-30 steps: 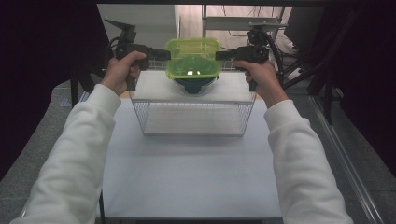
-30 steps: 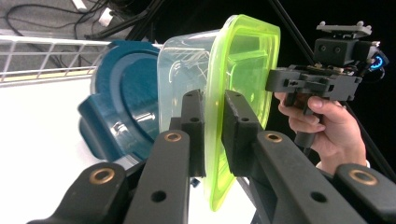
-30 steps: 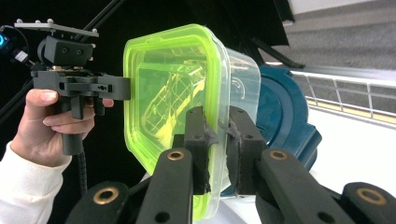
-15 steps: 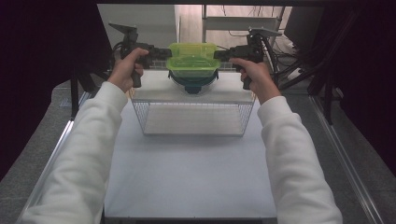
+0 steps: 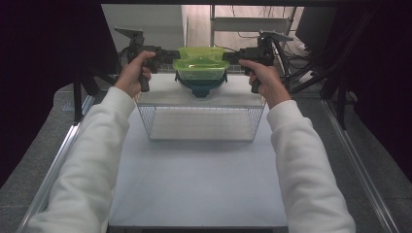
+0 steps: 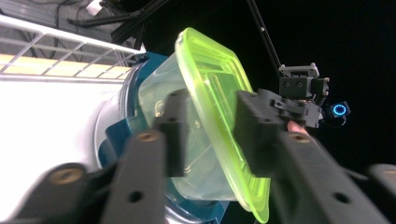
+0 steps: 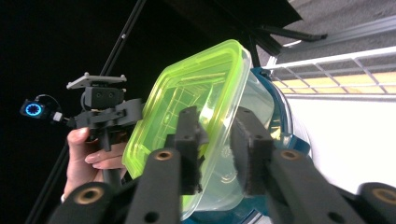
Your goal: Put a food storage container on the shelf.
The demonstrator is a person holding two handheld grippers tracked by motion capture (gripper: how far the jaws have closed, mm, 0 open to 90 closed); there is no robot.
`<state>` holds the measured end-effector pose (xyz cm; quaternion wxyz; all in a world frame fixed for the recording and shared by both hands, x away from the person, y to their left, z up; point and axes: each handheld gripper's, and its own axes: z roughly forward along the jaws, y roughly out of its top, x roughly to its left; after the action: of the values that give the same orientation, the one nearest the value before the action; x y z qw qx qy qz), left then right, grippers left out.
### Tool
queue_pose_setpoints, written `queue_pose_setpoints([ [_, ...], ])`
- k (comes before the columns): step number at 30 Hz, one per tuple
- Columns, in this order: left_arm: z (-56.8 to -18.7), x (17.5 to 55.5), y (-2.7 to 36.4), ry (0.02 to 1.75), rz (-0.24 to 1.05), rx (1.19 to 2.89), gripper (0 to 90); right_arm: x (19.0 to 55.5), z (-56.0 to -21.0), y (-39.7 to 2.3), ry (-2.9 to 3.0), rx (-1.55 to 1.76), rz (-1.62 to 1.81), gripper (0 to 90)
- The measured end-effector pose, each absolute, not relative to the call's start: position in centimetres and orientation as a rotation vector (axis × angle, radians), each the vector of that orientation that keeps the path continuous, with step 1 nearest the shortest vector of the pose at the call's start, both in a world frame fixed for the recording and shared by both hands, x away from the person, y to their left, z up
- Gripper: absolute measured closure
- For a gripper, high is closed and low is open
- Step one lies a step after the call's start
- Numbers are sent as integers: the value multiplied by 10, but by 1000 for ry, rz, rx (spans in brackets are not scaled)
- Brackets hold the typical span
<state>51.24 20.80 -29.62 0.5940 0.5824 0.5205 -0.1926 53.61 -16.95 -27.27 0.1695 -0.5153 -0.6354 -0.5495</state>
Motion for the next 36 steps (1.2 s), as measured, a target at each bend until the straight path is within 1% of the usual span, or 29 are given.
queue_pose_setpoints([
  [1,-295,512,207,1212,-425,1352,597,536,-272,-170,-1819,-1462,-1566,611],
  [2,-294,512,207,1214,-405,1356,542,535,-271,-170,-1832,-1471,-1580,546],
  [3,-293,511,208,1219,-384,1353,499,534,-270,-170,-1841,-1476,-1586,503],
  [4,-292,511,209,1224,-372,1346,429,533,-268,-172,-1849,-1485,-1600,454],
  [5,-291,510,210,1221,-355,1341,382,531,-266,-174,-1857,-1482,-1618,433],
  [6,-290,509,211,1215,-340,1338,356,529,-264,-176,-1872,-1471,-1647,420],
  [10,-283,499,212,1193,-272,1371,293,519,-255,-185,-1955,-1412,-1701,383],
  [14,-276,486,210,1179,-201,1419,270,508,-247,-190,-2068,-1330,-1723,359],
  [15,-274,480,209,1179,-168,1428,268,505,-245,-191,-2090,-1314,-1728,358],
  [18,-274,464,210,1142,-132,1455,248,493,-243,-196,-2185,-1259,-1743,347],
  [24,-277,426,207,1098,-15,1538,239,463,-254,-209,-2258,-1207,-1766,328],
  [30,-292,376,202,1009,39,1609,227,428,-267,-230,-2411,-1169,-1770,325],
  [36,-324,332,204,976,64,1648,229,387,-293,-253,-2477,-1130,-1780,325],
])
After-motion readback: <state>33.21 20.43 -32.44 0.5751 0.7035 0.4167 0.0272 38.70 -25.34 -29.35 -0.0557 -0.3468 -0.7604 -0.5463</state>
